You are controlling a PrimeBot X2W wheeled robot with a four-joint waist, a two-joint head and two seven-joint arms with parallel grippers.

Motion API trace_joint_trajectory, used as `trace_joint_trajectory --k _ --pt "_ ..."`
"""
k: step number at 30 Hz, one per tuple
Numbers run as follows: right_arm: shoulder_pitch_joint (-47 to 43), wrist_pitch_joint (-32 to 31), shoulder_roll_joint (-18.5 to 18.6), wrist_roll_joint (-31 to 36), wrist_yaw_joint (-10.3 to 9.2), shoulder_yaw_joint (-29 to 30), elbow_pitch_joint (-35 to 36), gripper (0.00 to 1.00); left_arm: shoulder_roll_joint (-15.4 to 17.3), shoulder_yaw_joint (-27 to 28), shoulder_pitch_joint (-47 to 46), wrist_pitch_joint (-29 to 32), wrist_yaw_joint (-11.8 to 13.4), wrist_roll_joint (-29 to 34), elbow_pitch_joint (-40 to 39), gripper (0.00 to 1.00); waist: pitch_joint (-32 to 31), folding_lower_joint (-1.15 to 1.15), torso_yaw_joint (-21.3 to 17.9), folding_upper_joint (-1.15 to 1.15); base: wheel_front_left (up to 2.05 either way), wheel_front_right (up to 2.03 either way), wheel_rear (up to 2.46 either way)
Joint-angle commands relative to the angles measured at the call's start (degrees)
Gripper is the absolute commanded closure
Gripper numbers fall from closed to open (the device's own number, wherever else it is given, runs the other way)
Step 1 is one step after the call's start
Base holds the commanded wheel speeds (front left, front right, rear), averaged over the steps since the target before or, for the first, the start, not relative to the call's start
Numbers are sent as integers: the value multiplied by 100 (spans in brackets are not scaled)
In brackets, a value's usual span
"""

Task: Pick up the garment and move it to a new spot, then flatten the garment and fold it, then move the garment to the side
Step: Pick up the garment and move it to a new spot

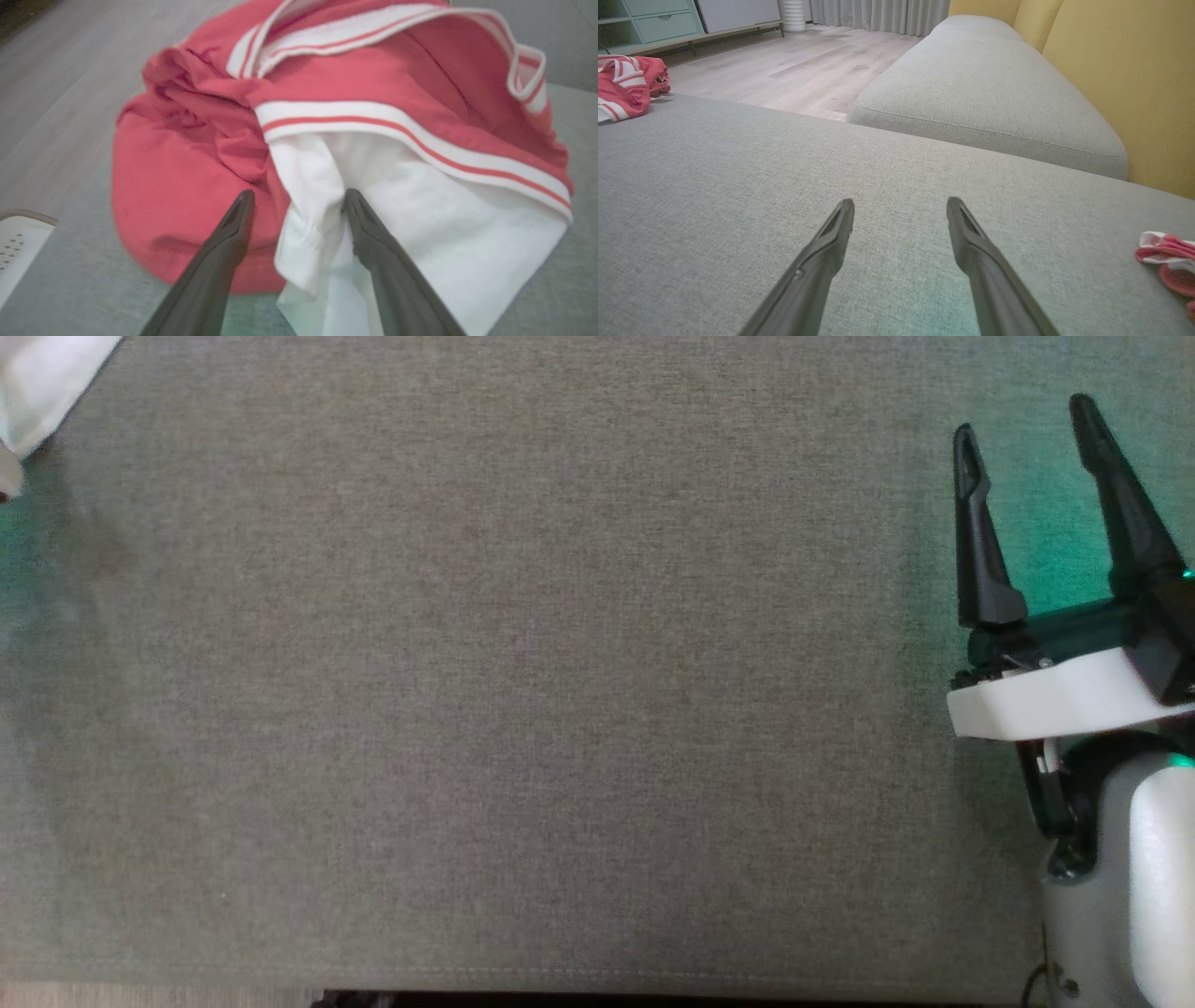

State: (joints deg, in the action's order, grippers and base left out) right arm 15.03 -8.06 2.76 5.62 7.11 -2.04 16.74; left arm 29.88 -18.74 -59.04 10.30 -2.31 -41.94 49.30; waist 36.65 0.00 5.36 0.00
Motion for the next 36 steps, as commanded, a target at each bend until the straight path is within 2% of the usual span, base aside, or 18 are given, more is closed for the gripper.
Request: trace_joint_trajectory --k 1,3,12,17,23,29,36 --pt "14 -25 11 21 37 -119 275 0 328 138 -263 1 -53 -32 8 28 12 0 -21 0 0 0 0" --pt "11 -19 11 14 37 -94 298 0 279 106 -321 -96 -131 -26 132 100 -21 0 -18 0 0 0 0" --pt "-40 136 11 -160 37 18 73 0 285 -62 -610 -815 -293 220 268 100 -563 0 7 0 0 0 0" --pt "-127 320 11 -370 37 125 -246 0 368 -290 -784 -1016 -372 453 77 100 -1172 0 -44 0 0 0 0" --pt "-399 580 11 -655 37 253 -725 0 291 -739 -894 -938 -457 707 -457 100 -2096 0 -199 0 0 0 0" --pt "-837 776 11 -876 37 415 -1123 0 32 -1260 -888 -615 -503 728 -1178 100 -2999 0 -443 0 0 0 0" --pt "-1324 888 11 -1064 37 622 -1326 0 -694 -1628 -641 -382 -514 222 -2180 100 -3523 0 -656 0 0 0 0"
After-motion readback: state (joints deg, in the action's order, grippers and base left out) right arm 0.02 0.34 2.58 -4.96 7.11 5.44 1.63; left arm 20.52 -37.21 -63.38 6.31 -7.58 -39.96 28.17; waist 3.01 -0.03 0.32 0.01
